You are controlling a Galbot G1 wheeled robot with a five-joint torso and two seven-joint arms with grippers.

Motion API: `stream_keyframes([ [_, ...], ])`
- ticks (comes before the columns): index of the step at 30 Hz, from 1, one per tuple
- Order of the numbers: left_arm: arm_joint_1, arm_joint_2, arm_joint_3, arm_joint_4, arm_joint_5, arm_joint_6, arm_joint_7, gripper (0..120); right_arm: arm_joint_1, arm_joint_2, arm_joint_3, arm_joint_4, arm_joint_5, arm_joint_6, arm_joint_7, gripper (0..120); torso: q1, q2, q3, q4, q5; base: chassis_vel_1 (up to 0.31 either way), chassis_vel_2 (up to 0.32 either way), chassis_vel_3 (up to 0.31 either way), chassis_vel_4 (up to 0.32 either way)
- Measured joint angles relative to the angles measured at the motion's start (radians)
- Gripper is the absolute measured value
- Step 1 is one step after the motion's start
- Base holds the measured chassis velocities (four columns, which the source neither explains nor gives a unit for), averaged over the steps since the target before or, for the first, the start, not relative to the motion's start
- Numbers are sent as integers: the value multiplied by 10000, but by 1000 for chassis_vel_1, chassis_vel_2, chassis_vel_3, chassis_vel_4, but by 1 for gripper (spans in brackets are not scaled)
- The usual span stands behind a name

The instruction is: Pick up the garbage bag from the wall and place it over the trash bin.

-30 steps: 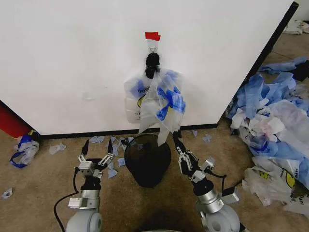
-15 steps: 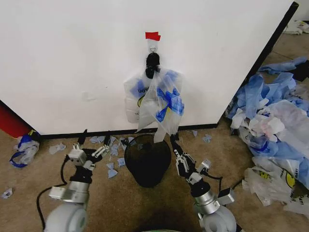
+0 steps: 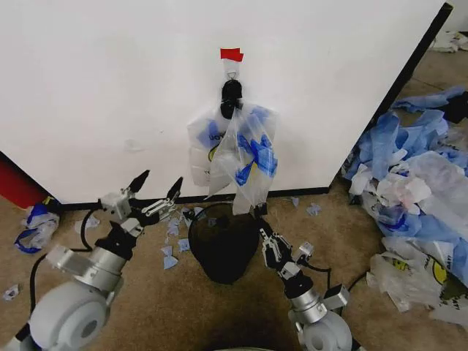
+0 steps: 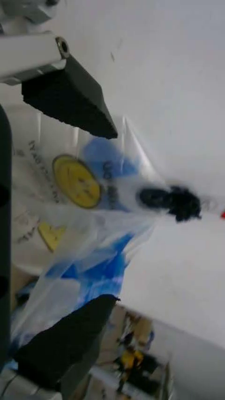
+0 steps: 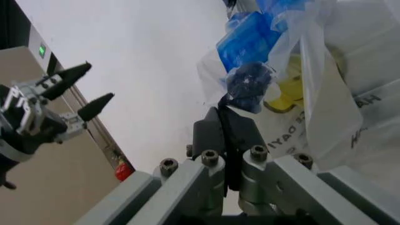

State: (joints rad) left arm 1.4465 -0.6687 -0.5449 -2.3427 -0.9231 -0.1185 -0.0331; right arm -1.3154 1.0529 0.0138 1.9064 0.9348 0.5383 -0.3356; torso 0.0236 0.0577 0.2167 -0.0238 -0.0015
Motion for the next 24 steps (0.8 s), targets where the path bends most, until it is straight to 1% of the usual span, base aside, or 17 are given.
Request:
stream_keyframes([
  [5,-273,1733,54,-99,-1335,87,280,98,180,-7,-100,-215,-9,-37,66,0,0,0,0,-1,3,0,0,0,0],
  [6,-278,1969,53,-103,-1493,88,340,98,242,-6,-153,-263,-12,-38,80,0,0,0,0,2,4,0,0,0,0],
  [7,-278,1969,53,-103,-1493,88,340,98,242,-6,-153,-263,-12,-38,80,0,0,0,0,2,4,0,0,0,0],
  [10,-370,2780,102,-10,-2058,117,501,97,402,57,-322,-401,-28,-51,122,0,0,0,1,4,5,0,0,0,0],
  [11,-421,3026,129,16,-2296,165,531,97,461,86,-379,-460,-47,-58,131,0,0,0,1,-1,0,0,0,0,0],
  [13,-431,3115,130,15,-2399,184,536,98,514,96,-430,-503,-53,-59,139,0,0,0,1,-2,-2,0,0,0,0],
  [15,-447,3280,130,5,-2597,217,536,98,621,116,-548,-590,-60,-62,152,0,0,0,1,2,3,0,0,0,0],
  [17,-497,3550,121,-16,-2883,231,535,97,848,161,-819,-810,-75,-64,157,0,0,0,1,2,-2,0,0,0,0],
  [19,-583,3711,72,-76,-3160,248,529,97,1012,202,-1020,-961,-84,-65,158,0,0,0,1,2,3,0,0,0,0],
  [24,-745,3861,-27,-181,-3633,253,545,94,1298,257,-1336,-1207,-97,-72,160,0,0,0,1,2,3,0,0,0,0],
])
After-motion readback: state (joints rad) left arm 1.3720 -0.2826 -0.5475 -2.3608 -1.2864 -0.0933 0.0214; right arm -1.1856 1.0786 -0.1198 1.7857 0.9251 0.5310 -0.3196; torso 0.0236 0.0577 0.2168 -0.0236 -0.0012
